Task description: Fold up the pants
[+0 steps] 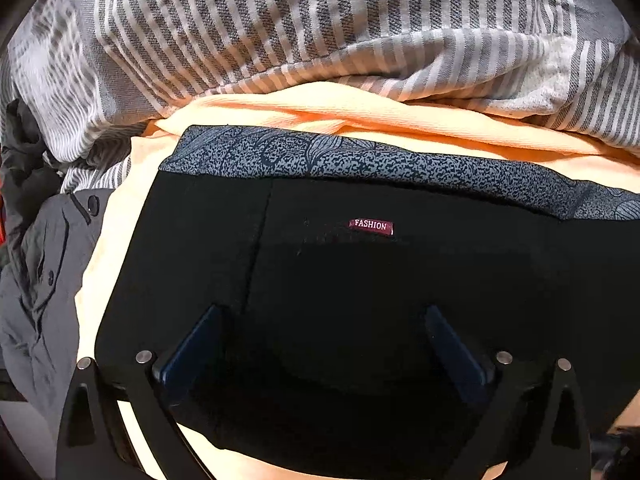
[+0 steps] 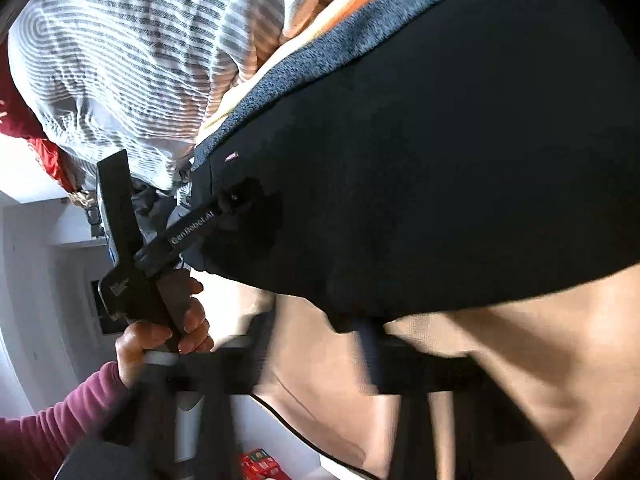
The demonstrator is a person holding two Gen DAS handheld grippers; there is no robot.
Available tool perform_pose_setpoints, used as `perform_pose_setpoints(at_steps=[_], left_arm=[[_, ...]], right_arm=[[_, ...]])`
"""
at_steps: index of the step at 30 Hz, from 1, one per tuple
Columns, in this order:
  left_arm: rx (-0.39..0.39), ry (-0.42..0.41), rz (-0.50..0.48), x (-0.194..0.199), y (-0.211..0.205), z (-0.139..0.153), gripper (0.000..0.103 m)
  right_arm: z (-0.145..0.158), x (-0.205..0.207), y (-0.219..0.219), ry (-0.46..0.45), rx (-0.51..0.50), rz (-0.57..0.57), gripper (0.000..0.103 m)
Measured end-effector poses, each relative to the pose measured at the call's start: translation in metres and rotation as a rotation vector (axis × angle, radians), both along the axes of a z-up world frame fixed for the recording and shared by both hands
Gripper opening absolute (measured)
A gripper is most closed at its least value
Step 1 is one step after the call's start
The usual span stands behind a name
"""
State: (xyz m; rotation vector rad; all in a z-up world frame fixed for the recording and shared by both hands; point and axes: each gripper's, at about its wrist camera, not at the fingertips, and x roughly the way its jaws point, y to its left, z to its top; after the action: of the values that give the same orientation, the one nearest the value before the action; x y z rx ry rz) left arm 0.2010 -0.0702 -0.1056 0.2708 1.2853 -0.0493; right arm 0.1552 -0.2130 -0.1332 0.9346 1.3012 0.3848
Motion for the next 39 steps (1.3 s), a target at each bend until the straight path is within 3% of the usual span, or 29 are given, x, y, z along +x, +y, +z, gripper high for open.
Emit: perform_pose_setpoints(at_steps=[3,7,12,15,18,20,22,26,29,33,36,38,39], left_arm=[[-0.011,-0.004,0.003,0.001,0.002,0.0,0.103],[0.013,0.027,0.017,0.006,-0.001,0.006,0.103],[-0.05,-0.026,-0.015,0.023,-0.025,0.031,0.103],[-0.037,-0.027,-0.02,0.042,-0.046,0.021,0.103],[0.069,-0.031,-0.006,0.059,-0.051,-0.003,0.103],[0.002,-0.019,0.037,0.07,-0.038,-0.009,0.103],[-0.03,-0.003,0.079,0.083,-0.027,-0.008,0.103],[0.047,-0.046,0.13,0.103,-0.009,0.005,0.103],[0.021,-0.022,0.183,0.105,0.011,0.015,0.103],[0.026,-0.023,0.117,0.08,0.012,0.036,0.103],[0.016,-0.011,0.035,0.05,-0.005,0.049,0.103],[-0.01,0.014,-0.01,0.027,-0.029,0.052,0.103],[-0.032,0.036,-0.032,0.017,-0.043,0.055,0.103]], right_arm=[[0.006,0.002,-0.002,0.004,0.024,-0.019,0.006],[0.011,-0.011,0.004,0.041,-0.003,0.041,0.005],[0.037,-0.018,-0.016,0.024,-0.155,0.054,0.007],[0.047,-0.003,-0.041,-0.011,-0.235,0.004,0.007],[0.045,0.011,-0.061,-0.018,-0.319,-0.043,0.007],[0.033,0.015,-0.071,0.01,-0.354,-0.064,0.007],[0.018,0.016,-0.077,0.055,-0.342,-0.076,0.007],[0.01,0.013,-0.083,0.055,-0.295,-0.111,0.006],[0.007,0.011,-0.084,0.062,-0.303,-0.109,0.006],[0.01,0.016,-0.084,0.084,-0.295,-0.101,0.007],[0.021,0.015,-0.083,0.086,-0.287,-0.095,0.033],[0.032,0.01,-0.085,0.068,-0.285,-0.086,0.066],[0.039,0.007,-0.086,0.059,-0.289,-0.081,0.071]])
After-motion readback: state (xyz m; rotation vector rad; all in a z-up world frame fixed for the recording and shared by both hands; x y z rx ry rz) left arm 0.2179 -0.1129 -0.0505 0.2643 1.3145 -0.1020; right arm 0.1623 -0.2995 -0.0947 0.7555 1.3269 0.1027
